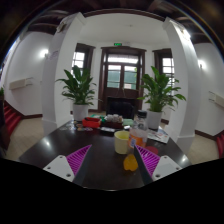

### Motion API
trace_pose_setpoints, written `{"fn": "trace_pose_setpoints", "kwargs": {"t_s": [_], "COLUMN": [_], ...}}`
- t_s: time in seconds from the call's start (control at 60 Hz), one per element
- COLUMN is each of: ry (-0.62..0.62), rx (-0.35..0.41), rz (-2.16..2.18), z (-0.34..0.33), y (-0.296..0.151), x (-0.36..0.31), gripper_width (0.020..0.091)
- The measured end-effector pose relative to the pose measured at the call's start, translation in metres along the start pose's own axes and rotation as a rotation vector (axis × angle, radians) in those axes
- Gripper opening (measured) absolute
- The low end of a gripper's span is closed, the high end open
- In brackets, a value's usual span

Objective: Pour water

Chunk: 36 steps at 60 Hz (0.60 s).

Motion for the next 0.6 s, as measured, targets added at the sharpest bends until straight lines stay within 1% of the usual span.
{"fn": "trace_pose_setpoints", "kwargs": {"t_s": [0.133,0.2,0.3,0.483,0.55,0.6], "ry": [0.047,0.057,0.056,0.031,0.026,0.034], "rx": [-0.011,-0.008,-0.017,-0.019,-0.013,-0.007], "rz": [0.011,0.035,0.056,0.08,0.088,0.095], "z": [0.008,0.016,0.028,0.06,0.072,0.081], "y": [0.0,-0.008,-0.019,-0.038,-0.041,-0.041], "x": [0.035,0.047,0.054,0.044,0.038,0.037], "gripper_width": [0.0846,0.084,0.0835,0.0832,0.0822,0.0781]}}
Point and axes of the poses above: the point between the fingertips, and its own axes, seen from behind it with the camera up: x to the right, y down, z forward, the way the camera looks, the point moved 1 cm from there along -z, backward, against the way the camera looks, and after that the axes turned 13 degrees about -z, right-handed, at the moved point
